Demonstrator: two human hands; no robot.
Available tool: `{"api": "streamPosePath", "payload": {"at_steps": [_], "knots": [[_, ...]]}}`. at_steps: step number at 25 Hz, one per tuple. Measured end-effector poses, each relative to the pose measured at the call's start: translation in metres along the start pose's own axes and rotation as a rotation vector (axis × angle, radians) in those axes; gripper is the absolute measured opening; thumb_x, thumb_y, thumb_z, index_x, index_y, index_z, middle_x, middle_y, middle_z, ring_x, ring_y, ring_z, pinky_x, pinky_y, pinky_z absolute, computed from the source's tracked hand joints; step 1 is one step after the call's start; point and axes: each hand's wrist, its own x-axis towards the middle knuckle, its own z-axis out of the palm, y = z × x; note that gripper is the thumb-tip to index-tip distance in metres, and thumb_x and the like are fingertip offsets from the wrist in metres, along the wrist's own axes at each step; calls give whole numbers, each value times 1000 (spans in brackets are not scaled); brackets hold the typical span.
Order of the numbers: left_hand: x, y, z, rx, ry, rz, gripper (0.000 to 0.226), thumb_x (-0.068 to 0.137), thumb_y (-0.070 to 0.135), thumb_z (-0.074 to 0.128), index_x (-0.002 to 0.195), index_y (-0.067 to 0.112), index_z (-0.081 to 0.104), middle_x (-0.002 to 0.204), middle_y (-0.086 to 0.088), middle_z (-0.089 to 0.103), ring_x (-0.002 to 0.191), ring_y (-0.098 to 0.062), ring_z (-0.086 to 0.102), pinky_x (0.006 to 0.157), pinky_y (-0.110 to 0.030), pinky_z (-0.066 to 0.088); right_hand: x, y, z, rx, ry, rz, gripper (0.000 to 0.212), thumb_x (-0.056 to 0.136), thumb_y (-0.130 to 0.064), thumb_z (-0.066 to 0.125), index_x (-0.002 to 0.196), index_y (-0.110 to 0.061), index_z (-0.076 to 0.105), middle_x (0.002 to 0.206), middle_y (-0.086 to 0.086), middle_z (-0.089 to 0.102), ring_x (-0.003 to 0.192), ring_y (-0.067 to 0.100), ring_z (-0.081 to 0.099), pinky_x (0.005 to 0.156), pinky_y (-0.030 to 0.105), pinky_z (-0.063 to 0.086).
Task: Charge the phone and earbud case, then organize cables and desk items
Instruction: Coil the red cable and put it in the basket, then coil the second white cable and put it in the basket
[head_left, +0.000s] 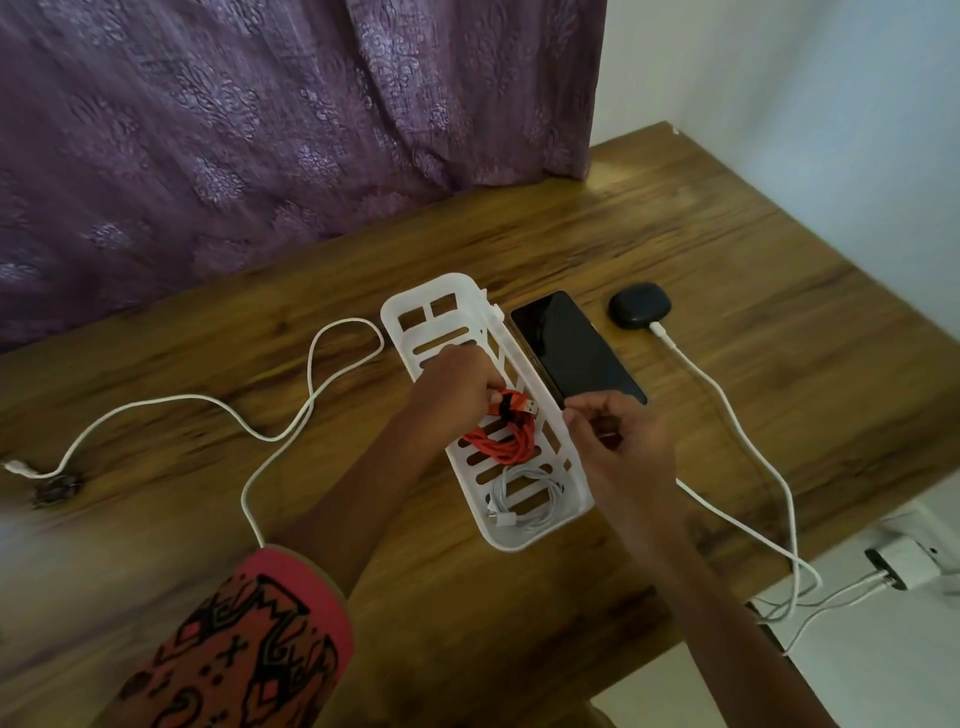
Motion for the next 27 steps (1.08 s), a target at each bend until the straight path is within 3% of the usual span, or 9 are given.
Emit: {"api": "streamPosePath", "payload": {"at_steps": [7, 9, 11, 14, 17, 20, 24, 27], "knots": [[-28, -7, 4, -176, 400, 43, 23, 82, 21, 68, 104, 17, 70, 113, -1, 68, 104, -14, 62, 96, -29, 44, 0, 0, -2, -30, 10, -37, 7, 87, -15, 60, 93, -18, 64, 90, 0, 63, 83, 16, 63, 68, 25, 53], [-43, -12, 2, -233, 500, 46, 17, 84, 22, 66, 100, 17, 71, 107, 2, 70, 96, -4, 59, 88, -13, 43, 0, -5, -2, -69, 21, -67, 7, 87, -17, 61, 89, -24, 60, 90, -3, 60, 84, 13, 61, 65, 19, 49], [-63, -19, 1, -241, 543, 46, 16, 86, 23, 63, 98, 17, 71, 101, 6, 69, 84, 6, 52, 70, 1, 32, -2, -10, -1, -137, 32, -132, 6, 87, -20, 60, 92, -23, 60, 95, -1, 60, 87, 12, 60, 65, 17, 48], [-103, -42, 1, -344, 612, 7, 14, 87, 19, 62, 98, 16, 70, 92, 13, 65, 73, 11, 52, 64, 0, 36, -12, -27, 11, -268, 6, -264, 20, 87, -27, 60, 103, -17, 60, 109, 1, 56, 99, 10, 53, 74, 21, 46], [-137, -78, 0, -414, 696, -174, 13, 85, 20, 63, 94, 16, 72, 92, 6, 71, 76, -7, 63, 63, -10, 38, -33, -45, 39, -362, -3, -495, 27, 85, -33, 57, 103, -14, 61, 113, 4, 59, 105, 14, 53, 84, 30, 47], [-170, -115, 4, -424, 739, -306, 14, 86, 20, 63, 94, 14, 72, 93, -2, 73, 82, -15, 66, 67, -16, 39, -58, -50, 82, -374, -196, -713, 17, 84, -23, 63, 99, -16, 63, 104, 4, 62, 98, 14, 55, 86, 32, 48], [-195, -141, 12, -478, 750, -322, 13, 85, 20, 64, 94, 14, 72, 93, 2, 72, 77, -4, 61, 63, -1, 37, -77, -41, 129, -509, -626, -629, 33, 89, -33, 58, 119, -19, 60, 124, -3, 53, 117, 13, 44, 97, 23, 33], [-205, -153, 19, -502, 728, -287, 13, 85, 19, 64, 95, 15, 71, 92, 5, 71, 74, 3, 57, 63, 1, 40, -91, -29, 151, -634, -696, -698, 43, 84, -41, 60, 122, -20, 59, 118, -5, 52, 113, 9, 42, 97, 22, 32]]}}
